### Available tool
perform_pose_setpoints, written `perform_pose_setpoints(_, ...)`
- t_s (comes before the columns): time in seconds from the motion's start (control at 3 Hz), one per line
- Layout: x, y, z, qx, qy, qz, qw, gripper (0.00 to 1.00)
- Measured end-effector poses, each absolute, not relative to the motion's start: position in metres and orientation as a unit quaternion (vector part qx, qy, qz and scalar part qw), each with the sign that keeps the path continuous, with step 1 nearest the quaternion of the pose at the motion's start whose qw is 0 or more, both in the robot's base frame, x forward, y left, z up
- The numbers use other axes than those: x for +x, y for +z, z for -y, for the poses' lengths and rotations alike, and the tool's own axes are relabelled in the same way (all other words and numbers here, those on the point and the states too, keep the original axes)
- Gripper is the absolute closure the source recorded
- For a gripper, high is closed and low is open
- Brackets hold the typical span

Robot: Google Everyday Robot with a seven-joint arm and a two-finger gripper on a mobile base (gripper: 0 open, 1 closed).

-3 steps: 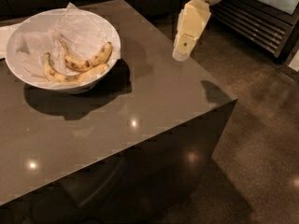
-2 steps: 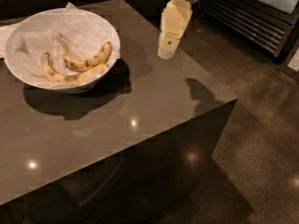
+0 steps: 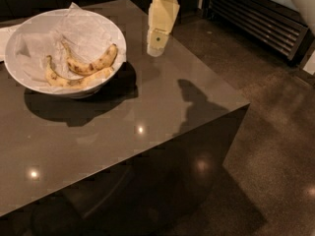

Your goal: Pick banana from white bowl

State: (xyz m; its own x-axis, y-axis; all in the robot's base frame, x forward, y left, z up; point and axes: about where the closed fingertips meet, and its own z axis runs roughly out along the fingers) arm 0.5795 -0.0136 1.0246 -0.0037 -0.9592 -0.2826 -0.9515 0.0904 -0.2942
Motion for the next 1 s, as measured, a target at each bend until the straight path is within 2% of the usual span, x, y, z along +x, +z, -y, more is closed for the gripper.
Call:
perform_pose_setpoints(0.33,0.587,1.023,0.002,-0.679,0.006,-0.702,0.212,0.0)
perform_pose_setpoints(0.67,0.599,1.025,-0.027,-0.697,0.025,-0.684,0.216,0.05)
perform_pose_setpoints(1.0,0.613,1.024,-0.049,-0.708,0.038,-0.672,0.215,0.19)
